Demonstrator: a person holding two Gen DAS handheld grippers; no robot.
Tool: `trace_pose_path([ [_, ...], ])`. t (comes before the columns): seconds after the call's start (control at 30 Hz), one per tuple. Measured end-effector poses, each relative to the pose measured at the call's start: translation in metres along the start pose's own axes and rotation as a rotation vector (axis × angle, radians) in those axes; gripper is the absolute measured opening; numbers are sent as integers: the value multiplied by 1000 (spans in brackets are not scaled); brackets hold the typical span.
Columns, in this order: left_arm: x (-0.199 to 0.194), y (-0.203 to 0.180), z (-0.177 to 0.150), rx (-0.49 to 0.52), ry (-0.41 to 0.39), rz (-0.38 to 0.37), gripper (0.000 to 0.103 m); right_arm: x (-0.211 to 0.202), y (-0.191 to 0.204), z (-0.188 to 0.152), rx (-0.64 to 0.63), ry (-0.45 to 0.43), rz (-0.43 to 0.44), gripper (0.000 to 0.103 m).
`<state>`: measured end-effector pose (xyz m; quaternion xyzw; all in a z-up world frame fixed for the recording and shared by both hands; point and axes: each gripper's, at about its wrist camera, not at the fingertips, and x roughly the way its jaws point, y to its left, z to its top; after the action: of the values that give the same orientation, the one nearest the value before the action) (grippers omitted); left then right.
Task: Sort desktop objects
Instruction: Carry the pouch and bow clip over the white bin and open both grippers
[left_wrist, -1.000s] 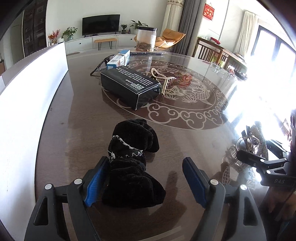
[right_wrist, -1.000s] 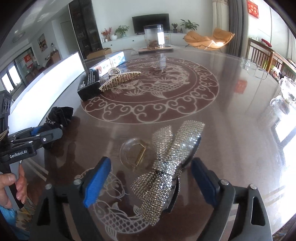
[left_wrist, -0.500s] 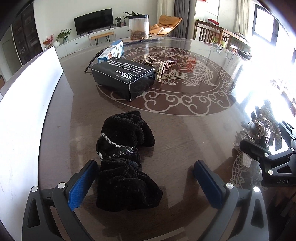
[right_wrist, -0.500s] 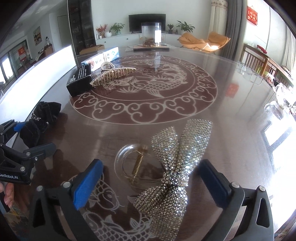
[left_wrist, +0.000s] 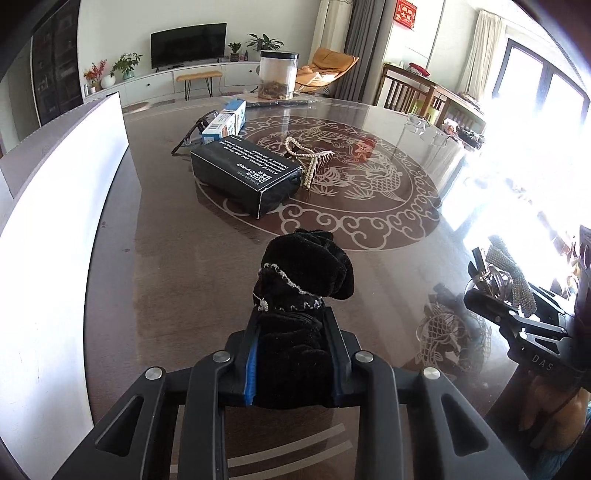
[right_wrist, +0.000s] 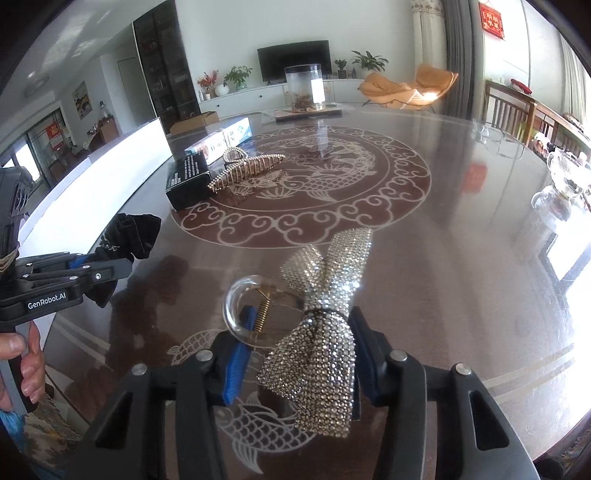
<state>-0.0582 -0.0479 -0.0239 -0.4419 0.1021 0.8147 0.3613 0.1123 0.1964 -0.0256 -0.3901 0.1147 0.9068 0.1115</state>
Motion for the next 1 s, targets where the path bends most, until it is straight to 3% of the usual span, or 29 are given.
trace_pose_path([
  [0.2,-35,-8,3,-34,-33,-80,29,-11,12,7,29,15,58,50],
  [0.37,-96,19,24,-111,-131,-131,29,-29,55,48,-29,-22,145,50],
  [0.5,-148,76,29,-189,-209,-57,29,-43,124,91,-132,-54,273,50],
  [0.6,-175,130,27,-233,-223,77,29,-52,194,118,-240,-73,400,50],
  [0.73,-182,206,12,-313,-147,237,29,-47,286,142,-352,-69,552,50],
  [0.9,-163,266,-16,-394,20,359,31,-1,358,160,-391,14,598,50],
  [0.93,-156,273,-21,-409,71,380,34,12,365,161,-382,49,610,50],
  [1.0,-142,282,-32,-441,153,416,48,36,377,157,-379,124,588,55],
])
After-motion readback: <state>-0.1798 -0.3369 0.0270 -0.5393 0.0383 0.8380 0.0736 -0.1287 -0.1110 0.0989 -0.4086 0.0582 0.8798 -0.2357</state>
